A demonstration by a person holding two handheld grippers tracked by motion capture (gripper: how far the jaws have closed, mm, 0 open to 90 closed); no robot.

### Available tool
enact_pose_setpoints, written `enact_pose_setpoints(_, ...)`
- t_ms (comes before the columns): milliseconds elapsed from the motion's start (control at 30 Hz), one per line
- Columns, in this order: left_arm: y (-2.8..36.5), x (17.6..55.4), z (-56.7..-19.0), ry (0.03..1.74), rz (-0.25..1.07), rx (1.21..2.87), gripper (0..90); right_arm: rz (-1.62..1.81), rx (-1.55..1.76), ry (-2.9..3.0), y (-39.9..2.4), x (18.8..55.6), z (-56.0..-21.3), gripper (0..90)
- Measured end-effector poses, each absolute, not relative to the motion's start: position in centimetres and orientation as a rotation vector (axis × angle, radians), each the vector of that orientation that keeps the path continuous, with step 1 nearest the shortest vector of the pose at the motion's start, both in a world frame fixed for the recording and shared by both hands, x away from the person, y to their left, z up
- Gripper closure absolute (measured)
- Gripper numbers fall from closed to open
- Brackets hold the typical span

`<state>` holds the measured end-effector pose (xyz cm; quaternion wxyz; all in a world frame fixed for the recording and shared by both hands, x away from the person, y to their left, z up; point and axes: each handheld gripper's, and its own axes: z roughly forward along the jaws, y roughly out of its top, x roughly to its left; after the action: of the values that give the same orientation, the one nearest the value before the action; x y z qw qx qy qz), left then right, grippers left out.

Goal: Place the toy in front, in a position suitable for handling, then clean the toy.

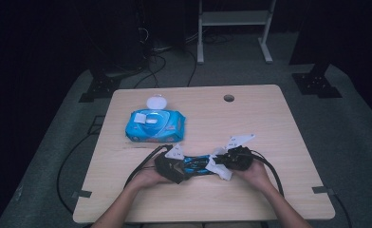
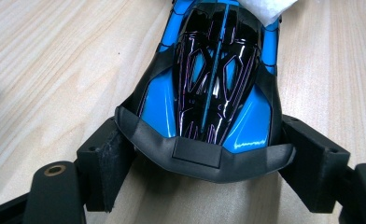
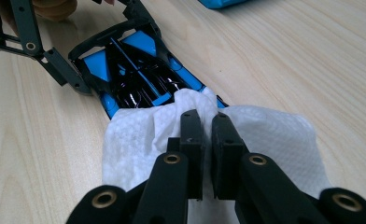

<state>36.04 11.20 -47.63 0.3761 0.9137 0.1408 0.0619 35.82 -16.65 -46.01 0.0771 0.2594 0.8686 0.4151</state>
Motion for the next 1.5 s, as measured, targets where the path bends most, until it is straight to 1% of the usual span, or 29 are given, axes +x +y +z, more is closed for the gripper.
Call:
enact_pose_setpoints(167, 11.0, 36.0, -47.7, 0.366, 0.166, 2.336, 23.3, 1.293, 0.713, 2.618, -15.4, 35.1, -45.3, 84.3)
enact_pose_setpoints(267, 11.0, 35.9, -47.7, 0.370, 0.164, 2.335, 23.3, 1.304, 0.623, 2.631, -13.3, 34.6, -44.8, 84.3)
enact_pose_setpoints(400, 11.1, 35.9, -47.7, 0.372, 0.166, 2.334, 23.4, 1.278, 0.522, 2.662, -10.6, 34.3, -45.2, 84.1)
enact_pose_setpoints(500, 11.1, 35.9, -47.6, 0.363, 0.168, 2.342, 23.6, 1.297, 0.505, 2.663, -11.1, 34.3, -45.3, 84.2)
enact_pose_setpoints(633, 11.1, 35.9, -47.6, 0.364, 0.160, 2.341, 23.6, 1.202, 0.520, 2.624, -13.0, 34.0, -45.0, 84.0)
enact_pose_setpoints(733, 11.1, 35.9, -47.6, 0.366, 0.161, 2.340, 23.5, 1.194, 0.532, 2.628, -13.5, 34.1, -44.9, 83.2)
enact_pose_setpoints(767, 11.1, 35.9, -47.6, 0.370, 0.161, 2.339, 23.5, 1.189, 0.524, 2.634, -13.4, 34.2, -44.9, 80.8)
enact_pose_setpoints(867, 11.1, 35.9, -47.6, 0.367, 0.160, 2.342, 23.5, 1.205, 0.493, 2.606, -13.1, 34.0, -44.5, 67.4)
enact_pose_setpoints(933, 11.2, 35.9, -47.6, 0.367, 0.156, 2.340, 23.5, 1.213, 0.494, 2.588, -13.2, 34.0, -44.1, 56.6)
enact_pose_setpoints(1000, 11.2, 36.0, -47.6, 0.364, 0.158, 2.340, 23.5, 1.234, 0.522, 2.572, -13.6, 34.3, -43.9, 48.7)
enact_pose_setpoints(1100, 11.2, 36.0, -47.6, 0.366, 0.154, 2.338, 23.5, 1.257, 0.610, 2.569, -14.3, 35.2, -44.3, 43.5)
enact_pose_setpoints(1200, 11.2, 36.0, -47.6, 0.365, 0.154, 2.342, 23.5, 1.298, 0.656, 2.594, -14.1, 36.2, -45.1, 42.5)
enact_pose_setpoints(1233, 11.2, 36.0, -47.6, 0.368, 0.153, 2.342, 23.5, 1.294, 0.664, 2.607, -14.0, 36.3, -45.3, 42.7)
enact_pose_setpoints(1267, 11.3, 36.0, -47.6, 0.376, 0.148, 2.339, 23.5, 1.278, 0.661, 2.623, -13.7, 36.4, -45.6, 45.3)
enact_pose_setpoints(1300, 11.4, 36.0, -47.5, 0.376, 0.141, 2.339, 23.6, 1.309, 0.673, 2.639, -13.8, 36.5, -45.6, 53.4)
enact_pose_setpoints(1367, 11.5, 36.0, -47.6, 0.379, 0.133, 2.332, 23.7, 1.342, 0.686, 2.667, -14.0, 36.5, -45.6, 63.6)
enact_pose_setpoints(1400, 11.5, 36.1, -47.6, 0.377, 0.131, 2.331, 23.7, 1.345, 0.675, 2.667, -14.1, 36.5, -45.6, 71.2)
enact_pose_setpoints(1500, 11.5, 36.1, -47.5, 0.375, 0.125, 2.334, 23.8, 1.357, 0.682, 2.712, -14.8, 36.8, -45.5, 81.2)
